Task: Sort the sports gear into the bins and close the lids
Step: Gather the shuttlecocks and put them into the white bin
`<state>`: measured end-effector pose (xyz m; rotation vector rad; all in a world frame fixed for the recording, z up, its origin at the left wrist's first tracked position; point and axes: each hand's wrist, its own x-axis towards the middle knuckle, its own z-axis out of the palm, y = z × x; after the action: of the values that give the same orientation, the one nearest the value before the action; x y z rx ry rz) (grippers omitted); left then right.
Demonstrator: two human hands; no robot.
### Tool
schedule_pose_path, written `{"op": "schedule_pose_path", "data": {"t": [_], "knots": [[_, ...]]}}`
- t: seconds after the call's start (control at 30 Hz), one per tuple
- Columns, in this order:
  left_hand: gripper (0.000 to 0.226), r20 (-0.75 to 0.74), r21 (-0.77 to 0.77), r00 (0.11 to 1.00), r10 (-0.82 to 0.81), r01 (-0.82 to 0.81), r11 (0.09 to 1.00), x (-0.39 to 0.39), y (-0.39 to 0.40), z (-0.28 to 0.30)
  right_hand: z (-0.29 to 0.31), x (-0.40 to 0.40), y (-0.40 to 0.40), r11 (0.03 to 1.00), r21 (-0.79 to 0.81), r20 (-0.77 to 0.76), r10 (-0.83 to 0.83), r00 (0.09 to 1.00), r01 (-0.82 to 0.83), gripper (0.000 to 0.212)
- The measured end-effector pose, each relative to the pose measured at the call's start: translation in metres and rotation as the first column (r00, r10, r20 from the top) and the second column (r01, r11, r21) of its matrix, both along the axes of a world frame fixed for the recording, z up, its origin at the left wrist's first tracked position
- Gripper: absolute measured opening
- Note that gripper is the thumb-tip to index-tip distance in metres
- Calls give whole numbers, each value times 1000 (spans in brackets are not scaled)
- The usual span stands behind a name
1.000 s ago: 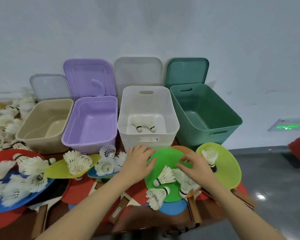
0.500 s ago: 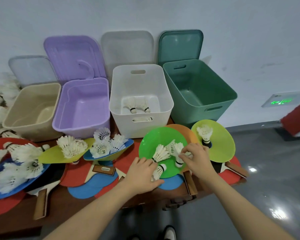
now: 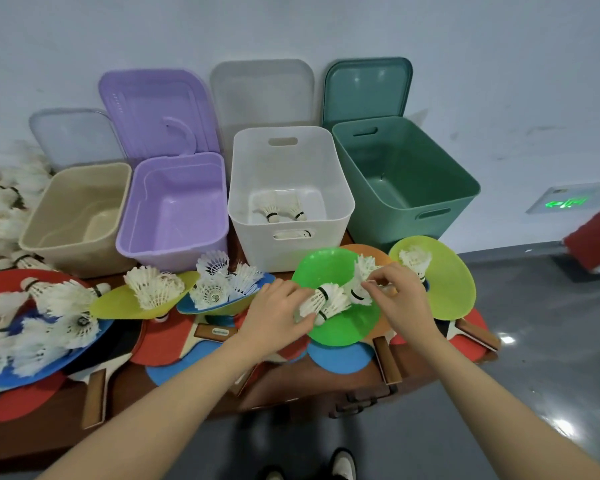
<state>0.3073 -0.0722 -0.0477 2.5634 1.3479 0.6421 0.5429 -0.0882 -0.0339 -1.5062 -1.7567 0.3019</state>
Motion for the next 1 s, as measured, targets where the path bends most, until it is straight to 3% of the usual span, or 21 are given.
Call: {"op": "schedule_pose_path", "data": {"t": [0.17, 0.3, 0.53, 0.67, 0.8, 1.0], "knots": [[38, 134, 208, 991, 28, -56, 977, -6, 36, 43, 39, -14, 26, 989, 147, -48, -5, 999, 12, 10], [38, 184, 279, 975, 127, -176, 944, -8, 77, 78, 69, -23, 61, 981, 188, -109, -21, 994, 42, 13], [37, -14, 162, 968, 251, -246, 956, 3, 132, 102, 94, -43, 124, 984, 175, -79, -13, 997, 27, 10], [56, -111, 87, 925, 363, -355, 931, 6, 137, 96, 82, -39, 142, 998, 65, -48, -16, 999, 19, 8], [48, -142, 69, 942, 305, -298, 952, 6, 124, 87, 69, -29, 134, 999, -44, 6, 14, 1000, -14, 22], [49, -112, 43, 978, 174, -170, 985, 18, 91, 65, 48, -8, 90, 999, -19, 13, 39, 999, -38, 15]]}}
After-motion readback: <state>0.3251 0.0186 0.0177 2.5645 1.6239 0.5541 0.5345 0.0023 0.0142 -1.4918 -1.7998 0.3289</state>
